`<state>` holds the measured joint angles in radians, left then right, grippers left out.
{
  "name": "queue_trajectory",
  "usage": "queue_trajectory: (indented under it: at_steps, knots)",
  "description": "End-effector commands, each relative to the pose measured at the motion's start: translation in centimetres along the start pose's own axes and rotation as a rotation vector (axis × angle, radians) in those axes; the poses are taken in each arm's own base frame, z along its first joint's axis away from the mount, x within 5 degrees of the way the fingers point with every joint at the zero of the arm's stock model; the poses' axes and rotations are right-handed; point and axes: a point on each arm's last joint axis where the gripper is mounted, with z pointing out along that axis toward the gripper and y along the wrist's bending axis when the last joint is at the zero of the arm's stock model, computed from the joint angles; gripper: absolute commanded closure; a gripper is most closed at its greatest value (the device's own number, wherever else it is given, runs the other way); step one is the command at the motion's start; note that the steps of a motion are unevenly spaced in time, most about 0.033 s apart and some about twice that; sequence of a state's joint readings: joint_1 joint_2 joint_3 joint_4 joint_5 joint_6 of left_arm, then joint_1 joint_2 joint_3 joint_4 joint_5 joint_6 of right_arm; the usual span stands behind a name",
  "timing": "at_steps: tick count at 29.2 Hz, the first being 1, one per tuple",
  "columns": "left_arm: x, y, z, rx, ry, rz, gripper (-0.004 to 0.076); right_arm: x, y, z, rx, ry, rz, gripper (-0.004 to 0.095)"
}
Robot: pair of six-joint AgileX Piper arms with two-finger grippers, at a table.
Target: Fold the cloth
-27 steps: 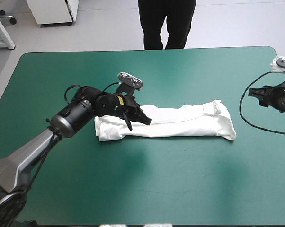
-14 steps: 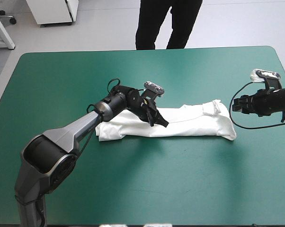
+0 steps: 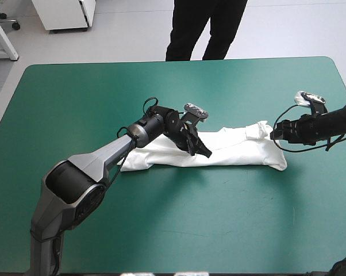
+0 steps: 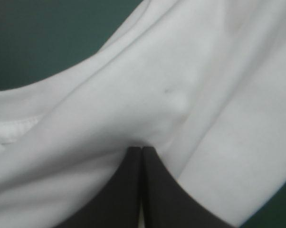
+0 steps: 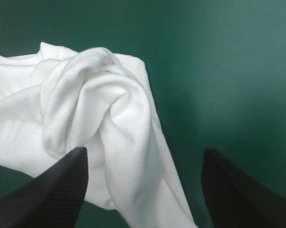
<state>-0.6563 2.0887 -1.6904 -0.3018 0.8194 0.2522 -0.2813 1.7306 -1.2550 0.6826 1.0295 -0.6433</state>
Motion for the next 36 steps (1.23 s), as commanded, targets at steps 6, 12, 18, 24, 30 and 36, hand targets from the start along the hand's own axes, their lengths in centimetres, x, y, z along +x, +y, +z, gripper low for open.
queue_trajectory:
  at_steps: [6, 12, 18, 24, 30, 36]
  knots:
    - [-0.9, -1.2, -2.3, 0.022, -0.047, 0.003, 0.0733, -0.5, -0.3, 2.3, -0.188, 0.035, 0.022, 0.0283]
    - [-0.9, -1.1, -2.3, 0.021, -0.047, 0.001, 0.0733, -0.2, 0.7, 5.0, -0.239, 0.114, -0.007, 0.0422]
    - [-0.9, -1.1, -2.3, 0.021, -0.047, 0.001, 0.0733, 0.2, 1.3, 7.1, -0.258, 0.181, -0.022, 0.0739]
    - [-0.9, -1.1, -2.3, 0.021, -0.047, 0.001, 0.0733, 0.0, 1.6, 6.9, -0.266, 0.154, -0.013, 0.0925]
    - [-0.8, -1.1, -2.3, 0.02, -0.03, 0.006, 0.0733, -1.0, 2.8, 4.6, -0.32, 0.094, -0.015, 0.0925]
    - [-0.5, -1.2, -2.3, 0.028, -0.003, -0.01, 0.0733, -3.1, 4.9, 0.7, -0.331, 0.019, -0.079, 0.0925]
